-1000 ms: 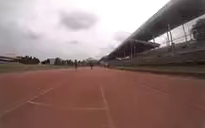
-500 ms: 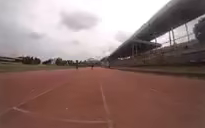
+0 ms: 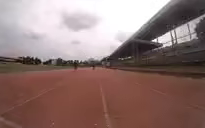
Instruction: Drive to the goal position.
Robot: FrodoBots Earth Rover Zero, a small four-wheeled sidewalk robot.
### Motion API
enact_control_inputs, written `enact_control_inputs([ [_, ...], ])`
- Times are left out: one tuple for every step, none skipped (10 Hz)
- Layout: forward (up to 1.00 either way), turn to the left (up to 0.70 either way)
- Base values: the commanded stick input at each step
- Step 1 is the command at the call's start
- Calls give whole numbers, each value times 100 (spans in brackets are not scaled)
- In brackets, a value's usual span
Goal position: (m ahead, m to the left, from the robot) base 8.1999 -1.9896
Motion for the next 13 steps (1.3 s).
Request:
enact_control_inputs([
  [70,0],
  [70,0],
  [70,0],
  [70,0],
  [70,0],
  [70,0],
  [70,0],
  [70,-32],
  [70,-25],
  [70,-13],
  [70,0],
  [70,0],
  [70,0],
])
